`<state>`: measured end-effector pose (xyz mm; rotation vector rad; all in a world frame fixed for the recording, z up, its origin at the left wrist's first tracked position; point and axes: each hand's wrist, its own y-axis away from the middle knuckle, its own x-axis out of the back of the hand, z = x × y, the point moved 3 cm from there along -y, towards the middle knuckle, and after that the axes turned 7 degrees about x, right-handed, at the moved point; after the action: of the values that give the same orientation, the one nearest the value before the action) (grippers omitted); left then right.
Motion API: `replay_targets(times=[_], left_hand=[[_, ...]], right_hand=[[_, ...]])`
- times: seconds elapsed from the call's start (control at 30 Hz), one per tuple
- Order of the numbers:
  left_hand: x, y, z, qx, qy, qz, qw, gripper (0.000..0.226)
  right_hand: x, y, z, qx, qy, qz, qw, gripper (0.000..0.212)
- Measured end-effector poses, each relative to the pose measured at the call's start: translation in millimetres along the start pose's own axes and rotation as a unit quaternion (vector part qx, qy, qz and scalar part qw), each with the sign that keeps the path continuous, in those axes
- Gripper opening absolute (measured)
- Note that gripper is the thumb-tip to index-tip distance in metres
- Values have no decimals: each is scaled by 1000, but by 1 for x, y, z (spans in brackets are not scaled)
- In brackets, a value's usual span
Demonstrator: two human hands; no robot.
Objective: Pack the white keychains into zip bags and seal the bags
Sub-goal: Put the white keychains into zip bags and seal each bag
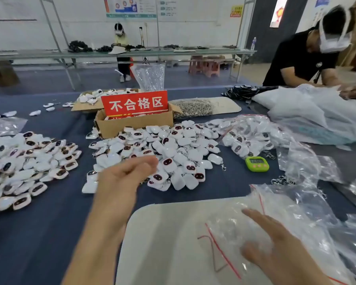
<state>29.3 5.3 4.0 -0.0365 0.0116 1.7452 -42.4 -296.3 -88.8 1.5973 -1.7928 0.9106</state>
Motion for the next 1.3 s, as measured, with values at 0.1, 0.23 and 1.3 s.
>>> replay_targets(times=[0.1, 0.23, 1.3], left_hand=[[-30, -6, -40, 42, -89, -51, 994, 24], [-63, -17, -95, 62, -169, -84, 980, 32], [-109, -15, -137, -79, -350, -84, 930, 27]], right_hand=[[-26, -12, -4, 50, 130, -107, 984, 83], [-42, -28, 7, 71, 121, -64, 988, 59], [-32, -82, 37, 5, 95, 202, 975, 17]])
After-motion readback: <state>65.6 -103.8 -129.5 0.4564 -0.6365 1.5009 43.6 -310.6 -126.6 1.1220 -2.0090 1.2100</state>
